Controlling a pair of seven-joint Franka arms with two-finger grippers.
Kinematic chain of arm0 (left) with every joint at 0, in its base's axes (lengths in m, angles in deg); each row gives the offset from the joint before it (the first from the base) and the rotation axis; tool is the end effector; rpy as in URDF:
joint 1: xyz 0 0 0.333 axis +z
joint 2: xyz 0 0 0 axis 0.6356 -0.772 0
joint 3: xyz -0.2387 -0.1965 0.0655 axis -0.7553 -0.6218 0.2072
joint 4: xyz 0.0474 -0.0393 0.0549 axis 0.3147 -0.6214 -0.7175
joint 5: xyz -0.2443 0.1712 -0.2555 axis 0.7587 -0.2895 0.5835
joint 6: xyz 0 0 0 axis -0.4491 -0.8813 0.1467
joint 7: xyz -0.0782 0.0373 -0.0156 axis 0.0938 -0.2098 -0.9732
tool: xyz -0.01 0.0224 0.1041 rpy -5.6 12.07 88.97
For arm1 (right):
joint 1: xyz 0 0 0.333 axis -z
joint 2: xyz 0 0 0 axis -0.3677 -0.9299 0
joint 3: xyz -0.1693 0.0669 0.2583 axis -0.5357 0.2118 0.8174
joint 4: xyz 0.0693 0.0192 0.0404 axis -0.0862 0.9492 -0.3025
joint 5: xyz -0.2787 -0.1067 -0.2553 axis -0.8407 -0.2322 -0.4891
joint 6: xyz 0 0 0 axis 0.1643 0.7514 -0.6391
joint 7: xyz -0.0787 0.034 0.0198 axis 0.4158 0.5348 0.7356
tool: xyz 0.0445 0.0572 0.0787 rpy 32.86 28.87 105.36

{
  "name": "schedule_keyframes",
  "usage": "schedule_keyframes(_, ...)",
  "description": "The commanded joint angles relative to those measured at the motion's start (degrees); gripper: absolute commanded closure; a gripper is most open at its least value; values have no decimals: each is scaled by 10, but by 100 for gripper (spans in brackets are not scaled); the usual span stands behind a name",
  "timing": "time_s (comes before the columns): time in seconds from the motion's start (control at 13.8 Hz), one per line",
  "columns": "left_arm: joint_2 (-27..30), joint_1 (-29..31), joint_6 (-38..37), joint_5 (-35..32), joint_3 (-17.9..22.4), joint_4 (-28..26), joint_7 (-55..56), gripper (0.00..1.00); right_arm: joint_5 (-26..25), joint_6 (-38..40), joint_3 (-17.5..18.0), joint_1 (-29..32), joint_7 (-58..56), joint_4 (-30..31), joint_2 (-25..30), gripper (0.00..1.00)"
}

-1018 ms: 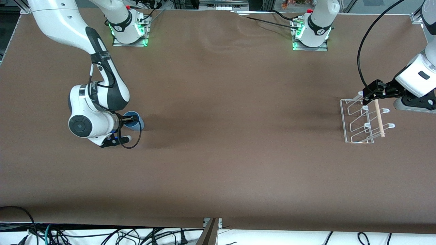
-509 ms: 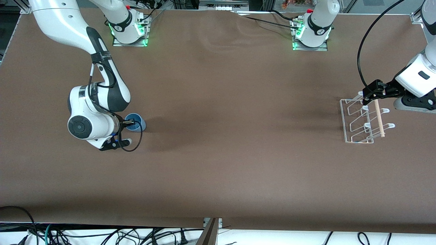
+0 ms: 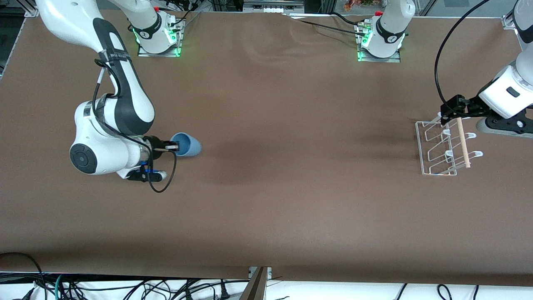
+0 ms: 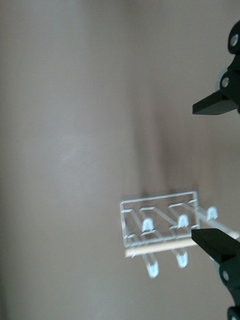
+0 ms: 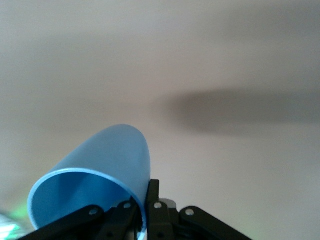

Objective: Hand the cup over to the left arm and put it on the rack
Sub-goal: 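Carry the cup toward center while the left gripper approaches it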

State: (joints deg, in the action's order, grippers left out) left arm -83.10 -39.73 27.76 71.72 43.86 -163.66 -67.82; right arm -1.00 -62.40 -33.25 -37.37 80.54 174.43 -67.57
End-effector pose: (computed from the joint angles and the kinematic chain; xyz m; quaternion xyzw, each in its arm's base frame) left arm 0.5814 -0.0335 0.5819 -0.9977 0.0631 0.0226 0.0040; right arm 0.6352 0.2076 0.3322 -0.9592 0.0750 0.2247 0.1541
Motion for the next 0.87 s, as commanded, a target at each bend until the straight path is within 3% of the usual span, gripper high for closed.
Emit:
schedule_keyframes(0.0, -13, 0, -42, 51, -1, 6, -2, 0, 109, -9, 0, -50, 104, -24, -17, 100)
schedule_keyframes(0.22, -28, -4, -42, 100, -1, 8, -53, 0, 186, -99, 1, -142, 349, -99, -67, 100)
schedule_keyframes(0.36, -45, -4, -42, 132, -1, 8, -148, 0, 224, -167, 1, -187, 475, -167, -99, 100)
schedule_keyframes(0.58, -63, 2, -42, 186, -1, 0, -303, 0, 300, -241, 31, -204, 547, -189, -101, 100)
schedule_keyframes(0.8, -94, 3, -40, 248, -1, -2, -447, 0, 310, -296, 62, -209, 623, -210, -101, 100)
